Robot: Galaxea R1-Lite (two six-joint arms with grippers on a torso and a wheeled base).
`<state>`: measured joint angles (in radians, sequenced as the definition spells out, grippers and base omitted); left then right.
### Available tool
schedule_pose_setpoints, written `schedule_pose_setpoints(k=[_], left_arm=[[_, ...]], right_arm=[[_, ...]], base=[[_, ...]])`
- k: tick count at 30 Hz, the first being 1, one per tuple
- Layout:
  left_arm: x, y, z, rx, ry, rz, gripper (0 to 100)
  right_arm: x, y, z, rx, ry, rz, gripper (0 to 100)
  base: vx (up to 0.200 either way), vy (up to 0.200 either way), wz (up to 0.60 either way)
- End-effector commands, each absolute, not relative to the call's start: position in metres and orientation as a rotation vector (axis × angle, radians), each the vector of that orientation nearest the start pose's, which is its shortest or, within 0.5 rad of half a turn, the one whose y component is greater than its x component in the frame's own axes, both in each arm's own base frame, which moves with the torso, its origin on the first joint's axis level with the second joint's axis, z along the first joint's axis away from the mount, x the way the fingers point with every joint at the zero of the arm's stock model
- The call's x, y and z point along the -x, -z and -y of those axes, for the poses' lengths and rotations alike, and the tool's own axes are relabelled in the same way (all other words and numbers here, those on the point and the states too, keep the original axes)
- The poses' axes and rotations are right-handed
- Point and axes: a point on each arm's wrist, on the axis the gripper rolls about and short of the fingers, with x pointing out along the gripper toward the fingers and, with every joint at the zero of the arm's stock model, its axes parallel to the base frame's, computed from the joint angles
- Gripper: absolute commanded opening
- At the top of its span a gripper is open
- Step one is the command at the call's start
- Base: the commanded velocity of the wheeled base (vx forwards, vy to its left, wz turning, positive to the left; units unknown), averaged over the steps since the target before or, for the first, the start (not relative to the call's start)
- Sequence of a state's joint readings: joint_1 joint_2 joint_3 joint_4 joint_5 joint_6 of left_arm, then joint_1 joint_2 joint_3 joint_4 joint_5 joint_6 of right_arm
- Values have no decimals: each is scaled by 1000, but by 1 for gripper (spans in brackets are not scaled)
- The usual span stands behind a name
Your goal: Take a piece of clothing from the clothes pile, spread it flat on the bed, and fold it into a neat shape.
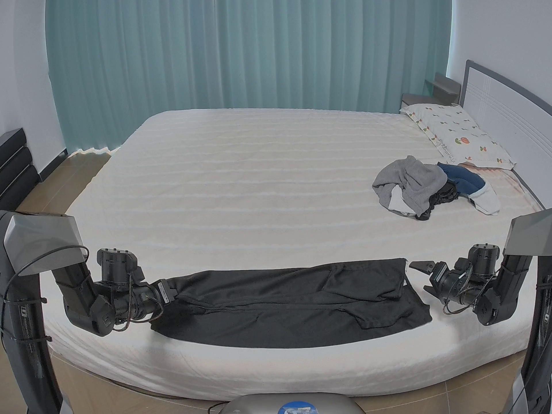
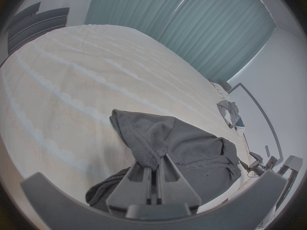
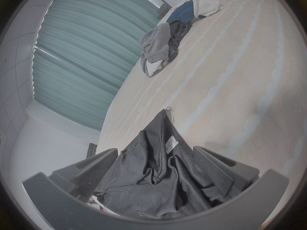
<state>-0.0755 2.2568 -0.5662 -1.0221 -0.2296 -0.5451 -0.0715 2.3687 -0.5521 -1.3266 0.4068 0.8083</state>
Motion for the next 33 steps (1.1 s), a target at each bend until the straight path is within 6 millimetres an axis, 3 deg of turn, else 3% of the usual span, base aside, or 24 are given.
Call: schedule_pose_setpoints(k=[1,8,16,22,33], left_arm=[[-322,0,37,588,129,-701,0],[-320,-16,45,583,159,-671,0],[-318,-38,71,528,144,-657,0],[-321,-58,99,473,140,-692,0],[-324,-74,155,452,207,-764,0]], right_arm=[[-334,25,15,-917,-119,-591,100],[-334,25,15,-921,-130,-597,100],[-333,26,14,-923,-131,-605,100],[-331,27,12,-923,-133,-611,100],[-330,28,10,-923,-134,-620,100]], base=[[0,-200,0],[0,-200,0],[0,-200,0],[0,-200,0],[0,-200,0]])
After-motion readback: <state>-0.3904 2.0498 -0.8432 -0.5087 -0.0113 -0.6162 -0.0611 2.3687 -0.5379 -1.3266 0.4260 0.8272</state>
